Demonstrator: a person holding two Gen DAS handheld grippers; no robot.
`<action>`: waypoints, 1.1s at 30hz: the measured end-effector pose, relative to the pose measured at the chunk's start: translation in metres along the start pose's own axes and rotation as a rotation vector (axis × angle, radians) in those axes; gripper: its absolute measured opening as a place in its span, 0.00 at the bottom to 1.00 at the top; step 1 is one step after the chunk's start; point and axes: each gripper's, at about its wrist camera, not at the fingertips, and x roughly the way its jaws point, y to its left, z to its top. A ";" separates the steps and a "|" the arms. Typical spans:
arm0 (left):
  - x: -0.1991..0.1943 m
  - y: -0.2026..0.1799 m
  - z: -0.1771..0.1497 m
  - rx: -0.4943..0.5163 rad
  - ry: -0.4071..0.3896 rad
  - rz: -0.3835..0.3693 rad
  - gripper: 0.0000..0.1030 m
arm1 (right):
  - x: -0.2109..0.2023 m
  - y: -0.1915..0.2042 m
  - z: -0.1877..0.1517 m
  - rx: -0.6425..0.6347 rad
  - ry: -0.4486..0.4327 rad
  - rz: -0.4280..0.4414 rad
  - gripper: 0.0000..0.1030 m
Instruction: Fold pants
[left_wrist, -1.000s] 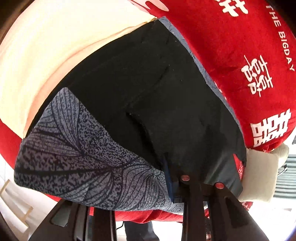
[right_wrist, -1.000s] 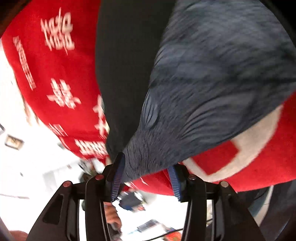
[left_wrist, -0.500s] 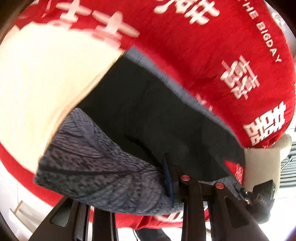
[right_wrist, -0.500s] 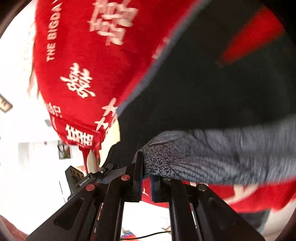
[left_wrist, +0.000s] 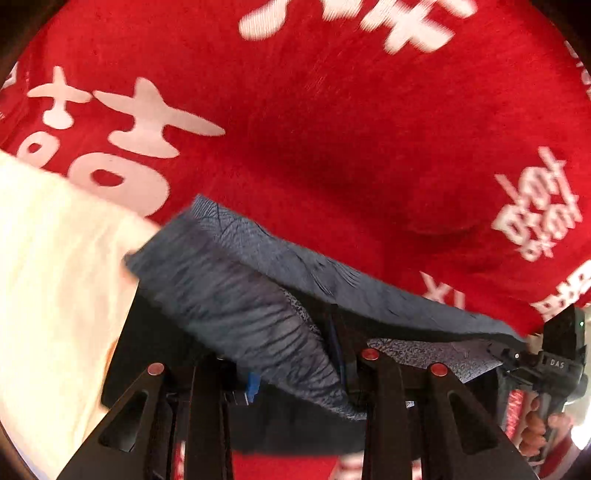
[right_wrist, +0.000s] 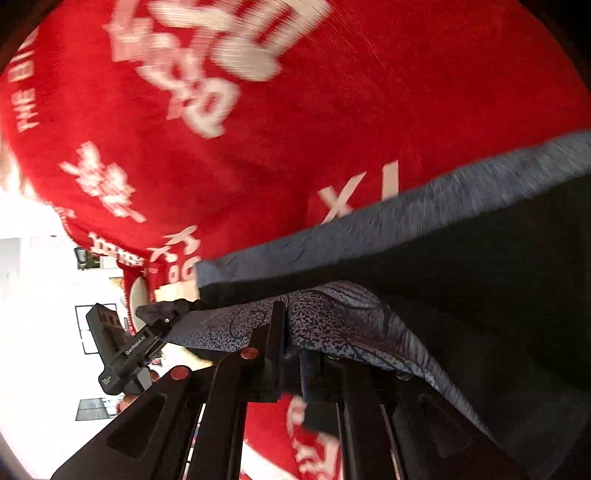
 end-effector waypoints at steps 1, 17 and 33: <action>0.013 0.001 0.004 -0.008 0.010 0.018 0.33 | 0.007 -0.006 0.002 0.003 0.012 -0.007 0.07; -0.040 -0.013 0.003 0.092 -0.049 0.180 0.82 | -0.028 0.029 0.016 -0.129 -0.014 -0.067 0.69; 0.022 -0.065 -0.038 0.218 0.082 0.331 0.94 | -0.027 0.017 -0.011 -0.188 0.002 -0.169 0.60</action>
